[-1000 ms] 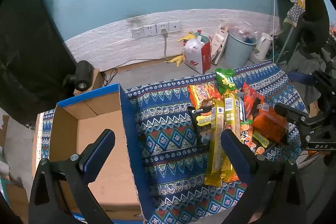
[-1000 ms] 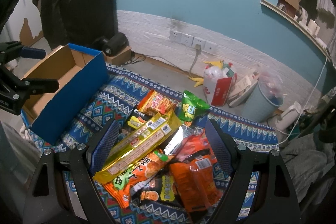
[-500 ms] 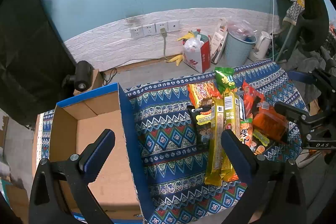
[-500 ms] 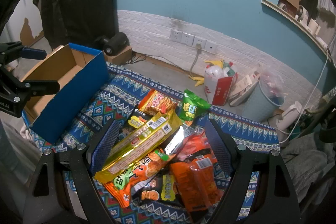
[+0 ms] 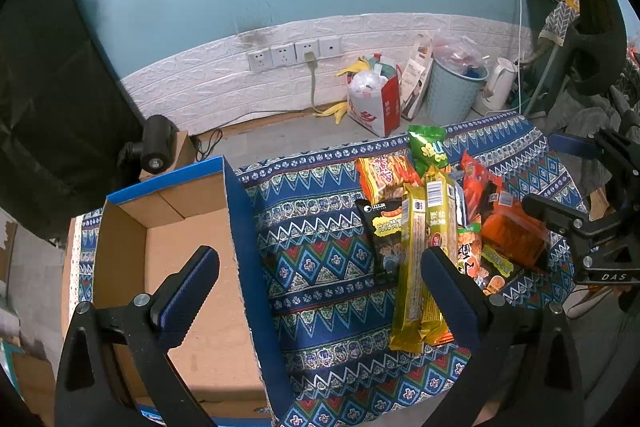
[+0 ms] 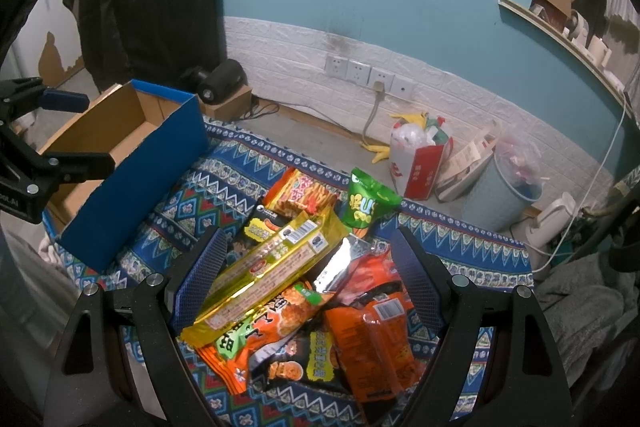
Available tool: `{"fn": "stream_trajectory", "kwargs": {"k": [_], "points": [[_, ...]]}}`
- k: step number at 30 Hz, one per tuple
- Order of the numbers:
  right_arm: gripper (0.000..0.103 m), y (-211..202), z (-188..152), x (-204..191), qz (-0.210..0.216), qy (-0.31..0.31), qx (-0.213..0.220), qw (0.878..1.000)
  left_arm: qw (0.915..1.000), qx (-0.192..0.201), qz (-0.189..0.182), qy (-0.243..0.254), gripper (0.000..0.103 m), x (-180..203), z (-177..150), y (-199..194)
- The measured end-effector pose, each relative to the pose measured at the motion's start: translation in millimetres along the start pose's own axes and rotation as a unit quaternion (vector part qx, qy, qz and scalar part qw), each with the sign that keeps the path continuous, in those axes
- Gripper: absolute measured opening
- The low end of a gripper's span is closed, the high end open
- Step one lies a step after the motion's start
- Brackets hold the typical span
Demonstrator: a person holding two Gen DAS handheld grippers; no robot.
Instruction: Organize snacks
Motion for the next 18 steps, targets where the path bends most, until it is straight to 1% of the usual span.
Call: {"fn": "stream_trajectory", "kwargs": {"k": [18], "points": [[0.083, 0.0, -2.3, 0.6, 0.002, 0.001, -0.002, 1.0, 1.0, -0.001, 0.0, 0.003, 0.102, 3.7, -3.6, 0.9]]}}
Point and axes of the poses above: each gripper's, at about its wrist camera, not at the fingertips, and y roughly the way its jaws point, x to its right, z to its top, the point moved 8 cm from there along y, roughly the way its jaws point, and after that the axes turned 13 degrees about x, right-handed, at the moved point
